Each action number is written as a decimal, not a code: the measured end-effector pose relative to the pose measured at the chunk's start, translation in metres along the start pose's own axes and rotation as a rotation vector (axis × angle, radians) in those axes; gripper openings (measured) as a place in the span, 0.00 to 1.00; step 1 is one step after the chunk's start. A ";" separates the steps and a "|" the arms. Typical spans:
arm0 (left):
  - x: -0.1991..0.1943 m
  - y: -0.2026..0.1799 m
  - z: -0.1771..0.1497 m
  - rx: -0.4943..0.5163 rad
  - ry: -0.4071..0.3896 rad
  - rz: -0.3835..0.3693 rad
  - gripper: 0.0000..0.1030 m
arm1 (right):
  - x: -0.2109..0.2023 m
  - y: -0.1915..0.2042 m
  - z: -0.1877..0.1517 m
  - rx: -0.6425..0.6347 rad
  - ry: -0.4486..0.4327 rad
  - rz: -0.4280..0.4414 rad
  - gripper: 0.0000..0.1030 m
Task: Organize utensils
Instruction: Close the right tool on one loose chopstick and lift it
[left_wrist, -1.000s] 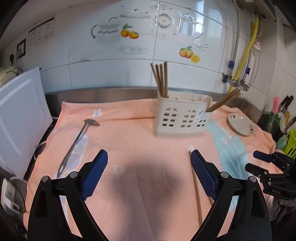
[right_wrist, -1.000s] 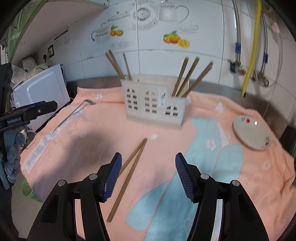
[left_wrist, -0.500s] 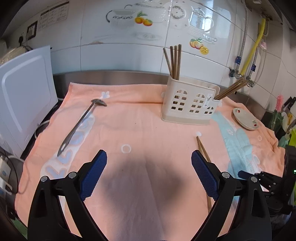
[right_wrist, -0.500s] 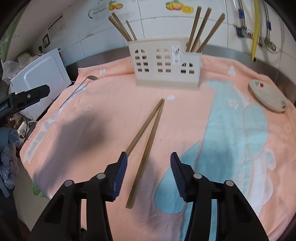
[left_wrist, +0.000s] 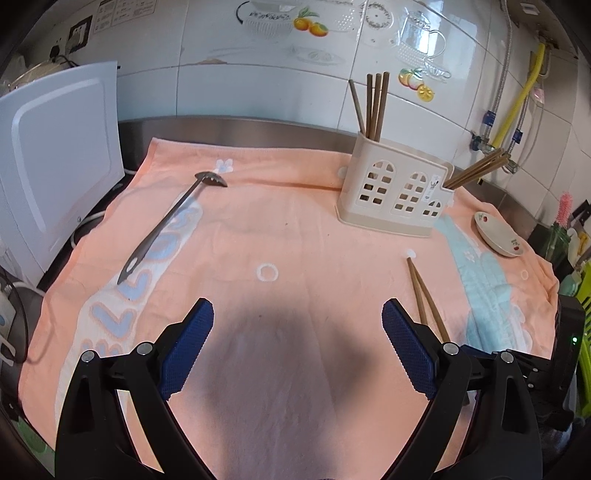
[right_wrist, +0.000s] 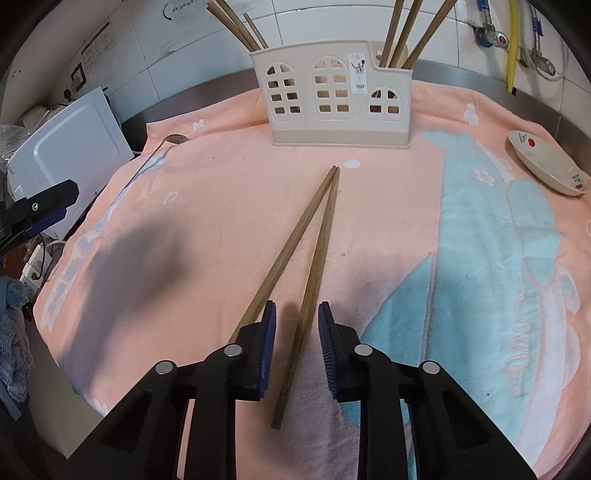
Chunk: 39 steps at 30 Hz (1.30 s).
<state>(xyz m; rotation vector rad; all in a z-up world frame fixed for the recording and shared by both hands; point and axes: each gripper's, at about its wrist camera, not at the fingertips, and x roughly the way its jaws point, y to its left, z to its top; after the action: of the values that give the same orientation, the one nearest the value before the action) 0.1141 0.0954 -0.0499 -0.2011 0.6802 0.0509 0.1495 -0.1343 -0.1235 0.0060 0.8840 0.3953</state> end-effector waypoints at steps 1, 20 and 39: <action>0.001 0.000 -0.001 -0.002 0.003 0.000 0.89 | 0.002 -0.001 0.000 0.005 0.005 -0.001 0.21; 0.010 -0.011 -0.016 0.012 0.046 -0.006 0.89 | 0.004 0.003 -0.006 -0.021 -0.022 -0.085 0.09; 0.028 -0.077 -0.059 0.128 0.136 -0.163 0.78 | -0.057 -0.022 0.007 -0.010 -0.158 -0.049 0.07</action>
<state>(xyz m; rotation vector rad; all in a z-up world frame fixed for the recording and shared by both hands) 0.1077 0.0076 -0.0990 -0.1370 0.7975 -0.1631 0.1303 -0.1730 -0.0801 0.0065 0.7248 0.3480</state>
